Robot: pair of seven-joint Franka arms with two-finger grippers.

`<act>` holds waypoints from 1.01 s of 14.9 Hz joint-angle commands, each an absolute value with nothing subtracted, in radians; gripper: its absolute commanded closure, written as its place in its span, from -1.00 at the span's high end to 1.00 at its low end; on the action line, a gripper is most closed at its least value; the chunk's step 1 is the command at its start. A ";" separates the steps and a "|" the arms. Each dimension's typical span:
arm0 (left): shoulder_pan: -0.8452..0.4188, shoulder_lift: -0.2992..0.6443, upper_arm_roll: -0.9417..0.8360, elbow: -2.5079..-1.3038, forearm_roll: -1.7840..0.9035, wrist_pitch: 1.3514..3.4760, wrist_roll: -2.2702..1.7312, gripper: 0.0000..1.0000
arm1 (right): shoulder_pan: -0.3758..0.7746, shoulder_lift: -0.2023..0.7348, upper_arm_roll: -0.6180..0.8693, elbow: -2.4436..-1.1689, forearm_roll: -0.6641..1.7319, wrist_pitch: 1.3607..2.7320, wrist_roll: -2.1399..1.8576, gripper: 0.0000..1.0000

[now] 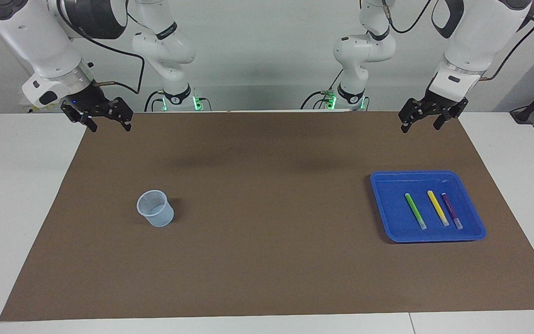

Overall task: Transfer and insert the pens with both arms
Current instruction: 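Lower the left gripper over the green pen in the blue tray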

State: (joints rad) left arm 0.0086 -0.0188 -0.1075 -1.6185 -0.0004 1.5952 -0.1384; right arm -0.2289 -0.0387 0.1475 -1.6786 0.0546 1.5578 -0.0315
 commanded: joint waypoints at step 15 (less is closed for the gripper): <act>0.144 0.170 -0.095 -1.852 0.028 2.172 -0.068 1.00 | -0.239 -0.061 0.153 -1.700 0.029 1.545 -0.048 1.00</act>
